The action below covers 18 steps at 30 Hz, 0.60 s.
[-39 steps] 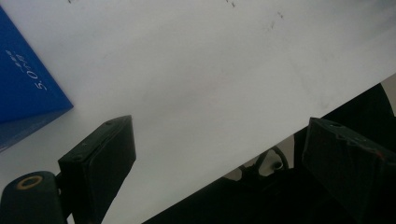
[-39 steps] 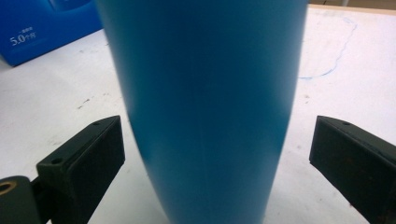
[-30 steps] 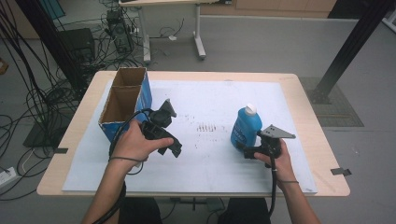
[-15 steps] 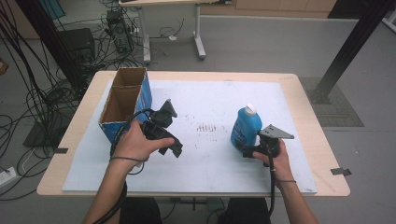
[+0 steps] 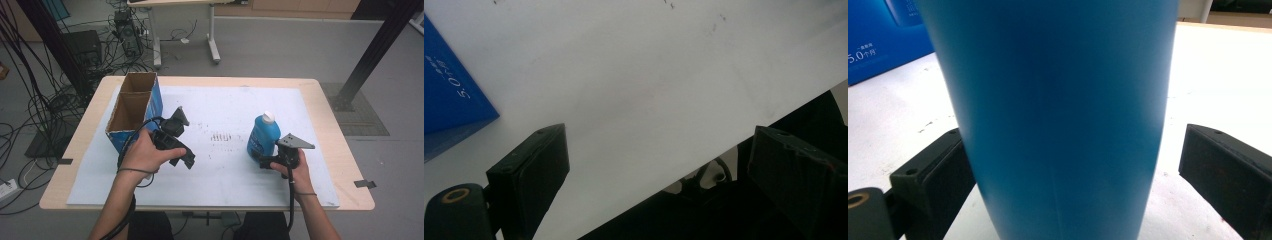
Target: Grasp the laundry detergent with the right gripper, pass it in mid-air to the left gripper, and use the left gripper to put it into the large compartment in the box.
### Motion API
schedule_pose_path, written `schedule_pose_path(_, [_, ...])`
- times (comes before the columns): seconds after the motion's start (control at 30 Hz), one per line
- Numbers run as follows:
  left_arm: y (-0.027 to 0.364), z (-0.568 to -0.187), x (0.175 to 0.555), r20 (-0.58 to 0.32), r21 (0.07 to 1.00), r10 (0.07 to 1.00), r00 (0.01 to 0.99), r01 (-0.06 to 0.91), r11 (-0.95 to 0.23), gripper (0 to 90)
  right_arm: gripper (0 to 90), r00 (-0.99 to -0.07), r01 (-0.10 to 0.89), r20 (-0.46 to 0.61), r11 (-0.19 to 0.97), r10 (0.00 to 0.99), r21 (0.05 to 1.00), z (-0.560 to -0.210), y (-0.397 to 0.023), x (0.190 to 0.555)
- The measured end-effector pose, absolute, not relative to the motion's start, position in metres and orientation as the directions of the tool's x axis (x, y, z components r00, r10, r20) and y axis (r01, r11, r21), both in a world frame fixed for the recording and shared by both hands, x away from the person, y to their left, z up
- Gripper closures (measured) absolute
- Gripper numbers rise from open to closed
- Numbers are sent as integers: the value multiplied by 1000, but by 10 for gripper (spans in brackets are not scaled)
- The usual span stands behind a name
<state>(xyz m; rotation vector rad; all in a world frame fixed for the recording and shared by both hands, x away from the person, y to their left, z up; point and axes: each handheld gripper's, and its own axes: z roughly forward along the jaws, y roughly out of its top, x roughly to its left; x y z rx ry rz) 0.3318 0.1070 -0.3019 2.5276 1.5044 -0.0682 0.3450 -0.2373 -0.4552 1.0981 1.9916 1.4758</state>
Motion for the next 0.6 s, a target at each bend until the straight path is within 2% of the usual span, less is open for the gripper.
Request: schedule_pose_path(0.6, [106, -301, 331, -141, 151, 864, 484, 873, -464, 99, 37, -595, 338, 124, 107, 794, 935, -454, -237, 345])
